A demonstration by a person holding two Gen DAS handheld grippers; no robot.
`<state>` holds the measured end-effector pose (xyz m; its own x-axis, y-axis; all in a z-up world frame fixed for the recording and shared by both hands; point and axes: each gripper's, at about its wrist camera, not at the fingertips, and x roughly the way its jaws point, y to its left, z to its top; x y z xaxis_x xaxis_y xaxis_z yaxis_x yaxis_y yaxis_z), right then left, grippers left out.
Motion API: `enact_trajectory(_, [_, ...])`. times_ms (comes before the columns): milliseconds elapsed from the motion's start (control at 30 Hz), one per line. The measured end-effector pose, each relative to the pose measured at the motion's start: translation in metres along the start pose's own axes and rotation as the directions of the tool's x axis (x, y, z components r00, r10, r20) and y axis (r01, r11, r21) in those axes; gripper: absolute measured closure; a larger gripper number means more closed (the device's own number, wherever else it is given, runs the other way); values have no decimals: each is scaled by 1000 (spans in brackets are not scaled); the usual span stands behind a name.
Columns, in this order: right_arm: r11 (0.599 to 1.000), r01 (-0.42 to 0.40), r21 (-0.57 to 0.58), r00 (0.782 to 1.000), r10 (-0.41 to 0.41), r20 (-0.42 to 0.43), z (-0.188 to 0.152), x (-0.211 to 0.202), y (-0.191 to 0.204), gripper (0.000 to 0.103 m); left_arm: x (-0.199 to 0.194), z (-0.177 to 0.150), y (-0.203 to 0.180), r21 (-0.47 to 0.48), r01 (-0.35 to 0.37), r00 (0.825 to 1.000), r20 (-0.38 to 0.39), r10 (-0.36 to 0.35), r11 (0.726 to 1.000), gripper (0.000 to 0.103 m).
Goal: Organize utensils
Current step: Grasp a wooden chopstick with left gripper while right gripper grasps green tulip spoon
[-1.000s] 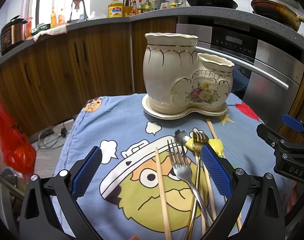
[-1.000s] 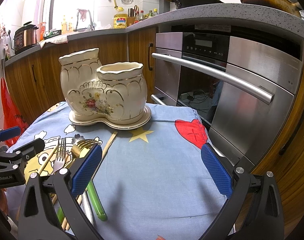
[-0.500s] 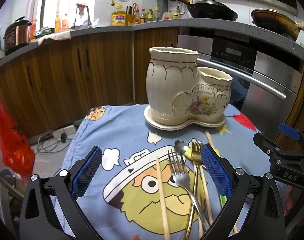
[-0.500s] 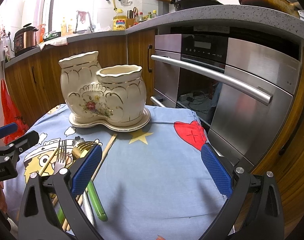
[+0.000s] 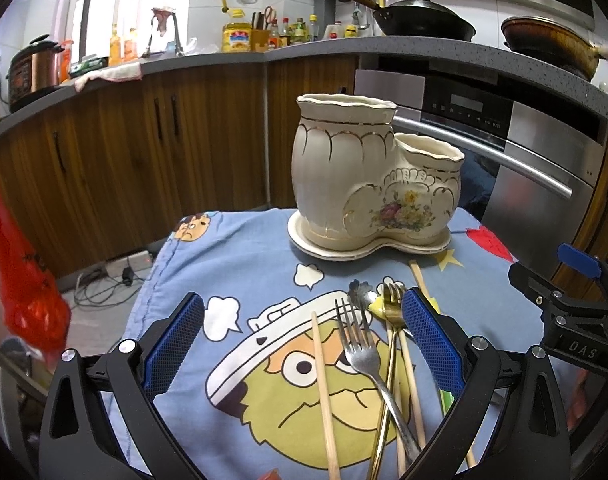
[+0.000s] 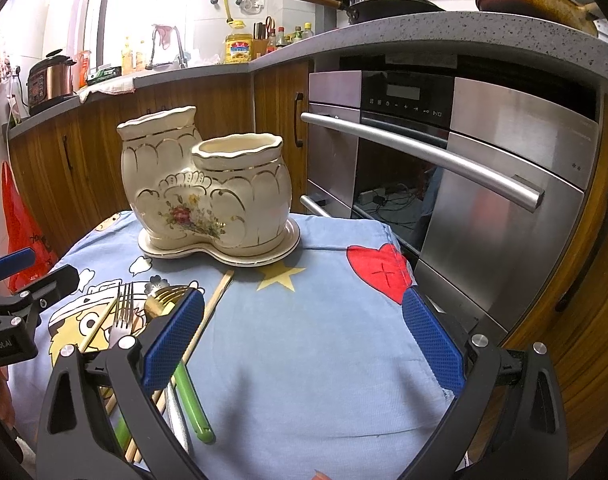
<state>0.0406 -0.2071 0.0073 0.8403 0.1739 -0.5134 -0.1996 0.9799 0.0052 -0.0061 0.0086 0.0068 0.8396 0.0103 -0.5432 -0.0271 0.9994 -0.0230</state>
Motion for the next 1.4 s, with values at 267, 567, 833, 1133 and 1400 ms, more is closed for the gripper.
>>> enact_trajectory(267, [1000,16,9,1000,-16,11,2,-3,-1,5,-1,-1,2,-5,-13,1000,1,13,1000,5])
enact_trajectory(567, [995,61,-84,990,-49,134,4,-26,3,5,3,1,13,-45,-19,999,-38,17,999,5])
enact_trajectory(833, [990,-130,-62,987,124,-101,19,-11,-12,5,-5,-5,15,57,8,988,-154,1,998,10])
enact_trajectory(1133, [960,-260,-103,943,229,-240,20,4,5,31,6,-14,8,98,86,951,-305,-52,991,39])
enact_trajectory(1400, [928,-361,-95,879,305,-365,13,17,38,53,11,-20,2,127,155,929,-356,-101,980,61])
